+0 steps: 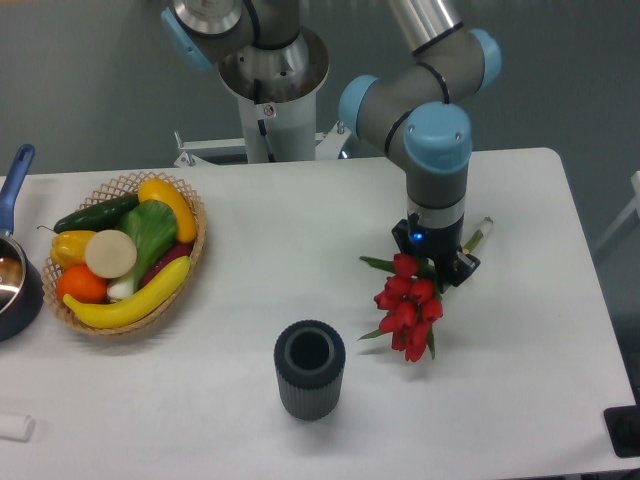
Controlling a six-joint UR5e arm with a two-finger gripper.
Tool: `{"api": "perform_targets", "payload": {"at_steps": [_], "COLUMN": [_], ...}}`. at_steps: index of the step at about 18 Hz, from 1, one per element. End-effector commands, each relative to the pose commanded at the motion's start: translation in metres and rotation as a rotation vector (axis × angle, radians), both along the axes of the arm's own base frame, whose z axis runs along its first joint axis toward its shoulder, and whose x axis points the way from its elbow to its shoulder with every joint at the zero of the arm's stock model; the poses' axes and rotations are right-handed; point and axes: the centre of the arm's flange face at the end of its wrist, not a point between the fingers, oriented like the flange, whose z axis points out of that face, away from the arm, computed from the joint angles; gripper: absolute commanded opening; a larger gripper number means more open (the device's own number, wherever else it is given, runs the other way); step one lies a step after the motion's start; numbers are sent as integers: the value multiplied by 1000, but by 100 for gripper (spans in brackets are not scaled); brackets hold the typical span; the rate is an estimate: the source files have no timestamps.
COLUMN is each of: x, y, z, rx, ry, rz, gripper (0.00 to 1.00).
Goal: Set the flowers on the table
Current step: 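Lower the tulips onto the table beside the black vase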
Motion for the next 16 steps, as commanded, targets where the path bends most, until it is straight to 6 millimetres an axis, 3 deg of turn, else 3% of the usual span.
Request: {"api": "perform_targets", "payload": {"at_steps": [3, 5, 7, 8, 11, 16], "x": [0, 3, 4, 4, 3, 16], "y": [2, 4, 5, 6, 7, 1], "z": [-9, -11, -9, -8, 4, 57], "rx": [-7, -10, -9, -8, 10, 48], "ry": [-13, -15, -13, -10, 6, 80], "rz": [-2, -6, -10, -14, -15, -17], "gripper": [49, 68, 95, 100, 100, 100]}}
